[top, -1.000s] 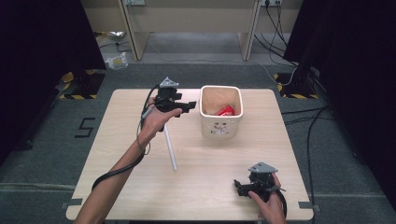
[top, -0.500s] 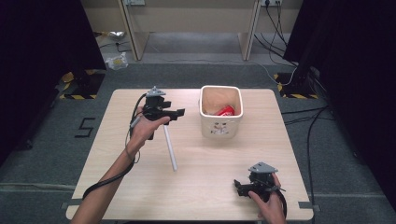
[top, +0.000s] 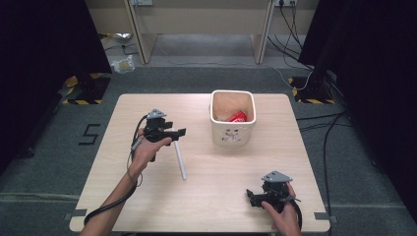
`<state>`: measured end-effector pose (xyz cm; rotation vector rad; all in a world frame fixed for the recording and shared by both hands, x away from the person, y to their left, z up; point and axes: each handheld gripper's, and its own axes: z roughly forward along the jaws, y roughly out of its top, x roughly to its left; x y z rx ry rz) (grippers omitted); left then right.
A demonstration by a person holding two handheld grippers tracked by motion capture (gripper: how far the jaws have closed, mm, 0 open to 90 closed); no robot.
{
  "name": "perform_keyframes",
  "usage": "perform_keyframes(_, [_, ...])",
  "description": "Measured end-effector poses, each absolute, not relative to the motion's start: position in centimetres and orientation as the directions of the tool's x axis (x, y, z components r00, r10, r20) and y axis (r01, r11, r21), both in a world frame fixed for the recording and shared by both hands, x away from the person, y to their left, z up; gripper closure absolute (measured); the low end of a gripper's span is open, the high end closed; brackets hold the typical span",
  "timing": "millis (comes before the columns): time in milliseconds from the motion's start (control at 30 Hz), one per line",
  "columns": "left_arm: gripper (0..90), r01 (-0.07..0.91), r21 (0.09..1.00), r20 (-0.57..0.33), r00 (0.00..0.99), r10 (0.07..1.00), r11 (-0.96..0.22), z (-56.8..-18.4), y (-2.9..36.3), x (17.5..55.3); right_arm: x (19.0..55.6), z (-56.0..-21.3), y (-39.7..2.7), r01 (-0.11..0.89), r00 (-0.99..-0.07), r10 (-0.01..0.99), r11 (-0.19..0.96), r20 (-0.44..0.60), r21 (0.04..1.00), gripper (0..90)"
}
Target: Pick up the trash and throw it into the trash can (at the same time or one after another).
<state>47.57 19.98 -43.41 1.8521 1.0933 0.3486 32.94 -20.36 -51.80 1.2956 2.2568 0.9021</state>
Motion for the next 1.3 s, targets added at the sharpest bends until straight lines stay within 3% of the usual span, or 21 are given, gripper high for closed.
perform_keyframes(367, [33.8, 0.569, 0.806, -0.221, 0.547, 0.807, -0.165, -46.6, 20.6, 46.2, 32.9, -51.8, -20.4, 0.618, -0.5, 0.866, 0.367, -0.014, 0.695, 0.3])
perform_keyframes(700, [37.0, 0.571, 0.798, -0.171, 0.523, 0.835, -0.194, -48.5, 20.6, 45.4, 32.9, -51.8, -20.4, 0.618, -0.5, 0.866, 0.368, -0.013, 0.695, 0.3])
perform_keyframes(1300, [42.6, 0.615, 0.758, -0.178, 0.517, 0.837, -0.219, -50.7, 19.9, 45.4, 32.9, -51.8, -20.3, 0.616, -0.499, 0.867, 0.366, -0.015, 0.697, 0.7])
